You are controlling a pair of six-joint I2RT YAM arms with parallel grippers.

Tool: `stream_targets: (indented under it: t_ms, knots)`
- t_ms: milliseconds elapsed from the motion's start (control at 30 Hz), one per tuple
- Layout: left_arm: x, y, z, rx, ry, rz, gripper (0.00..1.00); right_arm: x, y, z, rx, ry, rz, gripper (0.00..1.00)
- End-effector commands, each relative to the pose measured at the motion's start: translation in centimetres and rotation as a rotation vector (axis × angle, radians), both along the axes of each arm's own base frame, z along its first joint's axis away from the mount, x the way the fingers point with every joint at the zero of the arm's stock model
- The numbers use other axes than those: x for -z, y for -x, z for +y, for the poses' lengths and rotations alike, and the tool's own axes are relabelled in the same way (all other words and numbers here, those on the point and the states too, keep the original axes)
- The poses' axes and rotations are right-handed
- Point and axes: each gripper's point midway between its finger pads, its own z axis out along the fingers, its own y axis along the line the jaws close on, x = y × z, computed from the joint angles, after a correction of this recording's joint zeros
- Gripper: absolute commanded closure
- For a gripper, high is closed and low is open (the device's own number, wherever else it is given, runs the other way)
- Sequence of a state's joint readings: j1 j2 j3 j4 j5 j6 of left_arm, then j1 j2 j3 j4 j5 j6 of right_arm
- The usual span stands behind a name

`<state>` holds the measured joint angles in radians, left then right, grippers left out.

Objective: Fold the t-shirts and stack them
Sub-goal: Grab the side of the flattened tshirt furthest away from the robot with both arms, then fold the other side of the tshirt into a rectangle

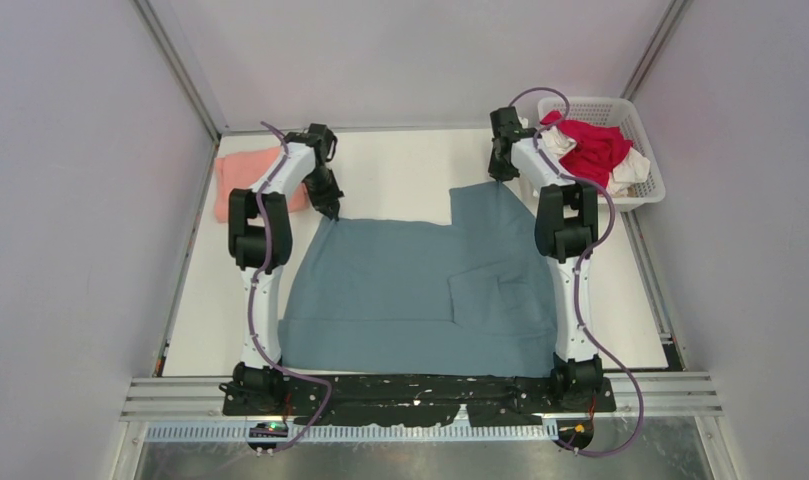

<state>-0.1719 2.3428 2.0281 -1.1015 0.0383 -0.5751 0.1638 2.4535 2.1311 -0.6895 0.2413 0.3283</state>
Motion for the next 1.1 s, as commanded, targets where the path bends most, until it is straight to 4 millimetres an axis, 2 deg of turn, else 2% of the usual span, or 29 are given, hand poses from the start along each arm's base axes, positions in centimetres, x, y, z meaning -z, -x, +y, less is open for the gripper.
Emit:
stream_targets:
  t_ms: [0, 33, 67, 100, 133, 167, 267, 367, 433, 467, 500, 533, 567, 600, 633, 667, 700, 733, 767, 800, 833, 867, 900, 933, 967, 1000, 1067]
  knots:
    - [-1.8, -1.4, 0.3, -0.019, 0.027, -0.071, 1.00, -2.3, -1.6, -0.1, 0.013, 0.013, -0.054, 0.87]
    - [-1.8, -1.6, 0.4, -0.029, 0.036, -0.076, 1.00, -2.2, -1.9, -0.2, 0.014, 0.017, -0.061, 0.90]
    - [-1.8, -1.9, 0.3, -0.039, 0.051, -0.081, 1.00, -3.4, -2.9, -0.1, 0.011, 0.019, -0.099, 0.92]
    - [-1.9, -2.3, 0.3, -0.047, 0.070, -0.089, 1.00, -3.4, -3.4, -0.3, 0.011, 0.019, -0.110, 0.93]
    - [-2.0, -2.6, 0.3, -0.055, 0.086, -0.097, 1.00, -4.9, -4.5, -0.1, 0.007, 0.012, -0.156, 0.94]
    - [-2.1, -3.1, 0.3, -0.063, 0.093, -0.109, 1.00, -4.6, -4.8, -0.3, 0.007, 0.013, -0.157, 0.94]
    - [-2.5, -4.1, 0.8, -0.081, 0.093, -0.130, 1.00, -5.9, -6.3, 0.0, -0.019, -0.020, -0.220, 0.95]
    - [-2.9, -4.7, 0.9, -0.082, 0.094, -0.138, 1.00, -7.3, -6.7, 0.8, -0.062, -0.052, -0.257, 0.95]
    - [-3.3, -4.8, 0.8, -0.072, 0.099, -0.148, 1.00, -7.3, -5.9, 1.2, -0.095, -0.066, -0.248, 0.95]
    - [-3.5, -4.7, 0.7, -0.067, 0.106, -0.151, 1.00, -9.2, -5.8, 1.4, -0.109, -0.070, -0.285, 0.95]
    - [-3.6, -4.6, 0.7, -0.061, 0.107, -0.154, 1.00, -8.5, -5.1, 1.6, -0.132, -0.068, -0.264, 0.95]
    - [-3.8, -4.5, 0.7, -0.051, 0.106, -0.163, 1.00, -10.3, -4.7, 1.8, -0.144, -0.068, -0.290, 0.95]
    - [-4.0, -4.4, 0.8, -0.042, 0.098, -0.174, 1.00, -9.3, -3.8, 1.7, -0.156, -0.056, -0.267, 0.95]
    - [-4.2, -4.2, 0.9, -0.034, 0.090, -0.184, 1.00, -11.3, -3.2, 1.8, -0.165, -0.054, -0.297, 0.95]
    - [-4.2, -4.0, 1.1, -0.026, 0.084, -0.193, 1.00, -10.3, -2.2, 1.6, -0.171, -0.045, -0.273, 0.94]
    - [-4.3, -3.7, 1.2, -0.020, 0.080, -0.200, 1.00, -12.2, -1.5, 1.8, -0.179, -0.046, -0.302, 0.94]
    - [-4.4, -3.4, 1.2, -0.013, 0.075, -0.205, 1.00, -10.9, -0.3, 1.7, -0.185, -0.043, -0.272, 0.95]
    - [-4.6, -3.0, 1.4, -0.006, 0.068, -0.208, 1.00, -13.0, 0.5, 1.8, -0.190, -0.046, -0.306, 0.95]
    - [-4.8, -2.6, 1.4, 0.002, 0.061, -0.211, 1.00, -11.5, 1.9, 1.7, -0.193, -0.045, -0.271, 0.95]
    - [-4.9, -2.3, 1.5, 0.011, 0.054, -0.218, 1.00, -13.5, 2.7, 1.8, -0.201, -0.052, -0.304, 0.95]
    - [-5.3, -1.9, 1.6, 0.017, 0.047, -0.230, 1.00, -12.3, 4.1, 2.0, -0.210, -0.053, -0.277, 0.95]
    - [-5.5, -1.5, 1.6, 0.027, 0.044, -0.239, 1.00, -14.1, 5.0, 2.1, -0.220, -0.060, -0.308, 0.95]
    - [-5.7, -1.1, 1.5, 0.034, 0.043, -0.247, 1.00, -13.1, 6.4, 2.4, -0.236, -0.059, -0.280, 0.95]
    - [-5.9, -0.7, 1.5, 0.035, 0.039, -0.258, 1.00, -14.7, 7.4, 2.4, -0.243, -0.058, -0.309, 0.95]
    - [-6.0, -0.2, 1.6, 0.035, 0.038, -0.265, 1.00, -13.6, 8.8, 2.5, -0.256, -0.051, -0.279, 0.94]
    - [-6.1, 0.2, 1.6, 0.034, 0.038, -0.277, 1.00, -15.0, 9.7, 2.5, -0.261, -0.046, -0.304, 0.94]
    - [-6.4, 1.1, 1.7, 0.032, 0.039, -0.299, 1.00, -15.3, 11.8, 2.4, -0.267, -0.038, -0.297, 0.95]
